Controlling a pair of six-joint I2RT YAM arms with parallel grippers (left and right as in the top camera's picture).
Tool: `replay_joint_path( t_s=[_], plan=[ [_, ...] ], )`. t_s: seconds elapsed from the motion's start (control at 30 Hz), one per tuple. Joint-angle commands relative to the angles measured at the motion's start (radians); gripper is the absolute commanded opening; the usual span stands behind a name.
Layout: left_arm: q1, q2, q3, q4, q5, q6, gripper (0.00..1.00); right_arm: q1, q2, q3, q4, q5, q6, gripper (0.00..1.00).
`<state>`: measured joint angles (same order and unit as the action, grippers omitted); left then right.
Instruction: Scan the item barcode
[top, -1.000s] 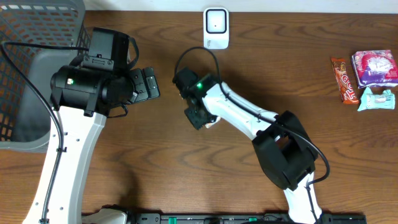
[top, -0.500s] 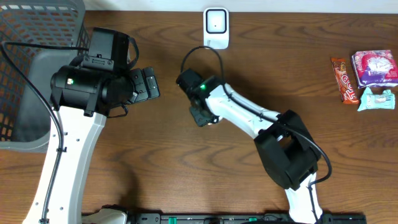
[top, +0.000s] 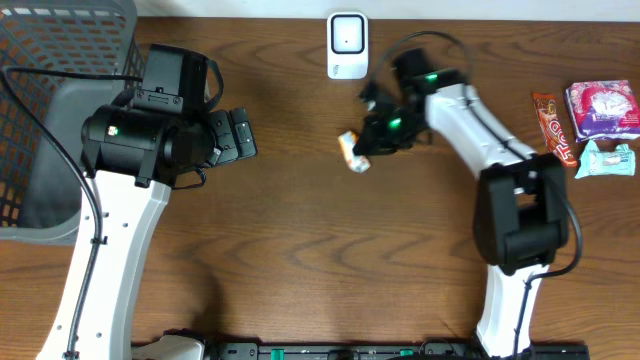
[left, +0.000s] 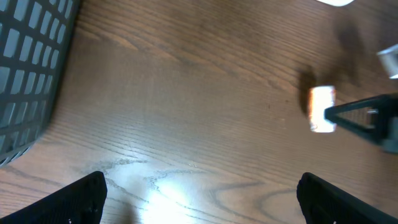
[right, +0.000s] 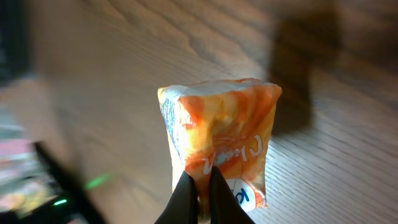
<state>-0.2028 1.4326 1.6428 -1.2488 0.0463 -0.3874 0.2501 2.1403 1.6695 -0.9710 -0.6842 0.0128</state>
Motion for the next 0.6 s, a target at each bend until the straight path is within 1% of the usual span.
replay_joint_path(
  t_s=[0.0, 0.23, 0.37, 0.53, 0.57],
  plan=[
    [0.003, -0.002, 0.013, 0.000, -0.008, 0.010, 0.98, -0.062, -0.002, -0.048, -0.003, -0.164, -0.063, 0.01],
    [0.003, -0.002, 0.013, 0.000, -0.008, 0.009, 0.98, -0.186, -0.002, -0.231, 0.079, -0.165, -0.062, 0.01],
    [0.003, -0.002, 0.013, 0.000, -0.008, 0.009, 0.98, -0.292, -0.002, -0.259, 0.088, -0.128, -0.062, 0.01],
    [0.003, -0.002, 0.013, 0.000, -0.008, 0.010, 0.98, -0.415, -0.004, -0.185, -0.010, -0.066, -0.063, 0.14],
    [0.003, -0.002, 0.013, 0.000, -0.008, 0.009, 0.98, -0.431, -0.004, -0.163, -0.037, -0.048, -0.063, 0.18]
  ],
)
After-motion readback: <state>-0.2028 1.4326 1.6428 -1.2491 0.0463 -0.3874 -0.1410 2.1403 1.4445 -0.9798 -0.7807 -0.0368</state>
